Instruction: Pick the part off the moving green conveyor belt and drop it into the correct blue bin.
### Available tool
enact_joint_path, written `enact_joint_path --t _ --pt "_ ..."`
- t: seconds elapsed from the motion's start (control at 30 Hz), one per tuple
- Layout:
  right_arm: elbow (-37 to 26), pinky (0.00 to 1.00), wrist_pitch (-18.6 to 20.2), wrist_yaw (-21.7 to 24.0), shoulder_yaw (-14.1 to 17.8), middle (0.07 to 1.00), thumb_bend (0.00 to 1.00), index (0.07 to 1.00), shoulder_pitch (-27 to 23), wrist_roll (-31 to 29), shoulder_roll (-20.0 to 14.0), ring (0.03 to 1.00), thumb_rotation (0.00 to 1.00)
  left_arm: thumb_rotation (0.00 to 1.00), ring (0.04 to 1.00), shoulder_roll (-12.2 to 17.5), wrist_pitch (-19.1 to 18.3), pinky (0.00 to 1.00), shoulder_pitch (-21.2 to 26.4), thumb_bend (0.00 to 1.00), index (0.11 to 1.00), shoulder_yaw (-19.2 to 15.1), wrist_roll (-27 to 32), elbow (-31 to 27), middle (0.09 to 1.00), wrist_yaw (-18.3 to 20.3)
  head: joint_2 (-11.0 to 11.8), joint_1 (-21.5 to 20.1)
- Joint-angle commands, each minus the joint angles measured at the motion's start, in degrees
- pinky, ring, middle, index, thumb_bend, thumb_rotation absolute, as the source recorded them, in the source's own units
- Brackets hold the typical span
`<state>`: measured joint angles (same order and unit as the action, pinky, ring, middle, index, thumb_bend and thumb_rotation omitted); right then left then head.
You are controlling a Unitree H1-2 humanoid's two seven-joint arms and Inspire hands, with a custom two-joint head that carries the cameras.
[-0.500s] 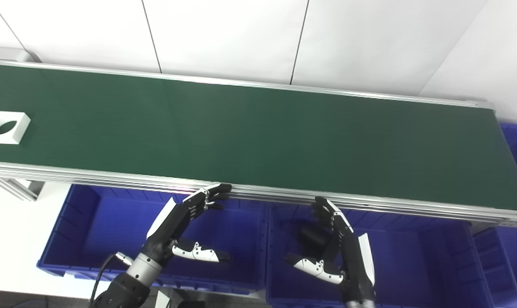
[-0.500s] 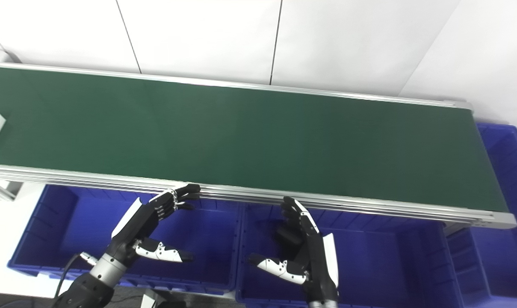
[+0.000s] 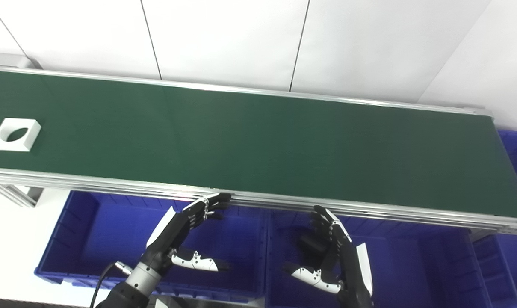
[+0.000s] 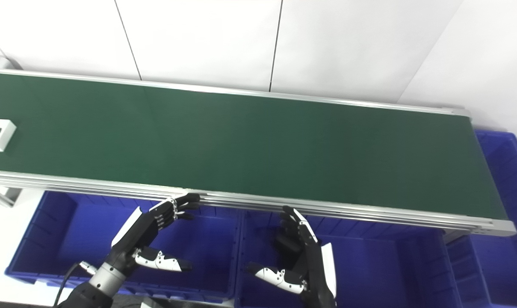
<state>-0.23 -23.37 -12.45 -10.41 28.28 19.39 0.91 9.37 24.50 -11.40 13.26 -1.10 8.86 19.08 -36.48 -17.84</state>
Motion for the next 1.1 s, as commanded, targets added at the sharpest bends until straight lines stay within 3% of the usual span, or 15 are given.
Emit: enact_joint_path --t 0.0,0.2,1.07 --pt "-0.60 0.76 -3.49 -1.65 -0.28 0.797 0.82 0.841 -0.38 0.32 0.11 0.774 0.29 0.16 0.818 0.27 2.43 0.74 0.66 0.85 0.824 -0.28 1.19 -0.86 0.858 -0.01 0.67 0.00" --pt "0.13 0.75 -3.53 -3.15 -1.24 0.796 0.81 0.841 -0.69 0.49 -0.37 0.769 0.27 0.16 0.816 0.33 2.43 0.72 0.94 0.85 0.817 -0.27 1.05 -0.08 0.856 -0.07 1.57 0.15" --pt "0.47 0.75 -3.46 -5.00 -2.63 0.789 0.81 0.843 -0.92 0.64 -1.23 0.765 0.28 0.15 0.811 0.48 2.43 0.72 1.12 0.86 0.816 -0.39 1.22 0.06 0.852 0.20 1.22 0.25"
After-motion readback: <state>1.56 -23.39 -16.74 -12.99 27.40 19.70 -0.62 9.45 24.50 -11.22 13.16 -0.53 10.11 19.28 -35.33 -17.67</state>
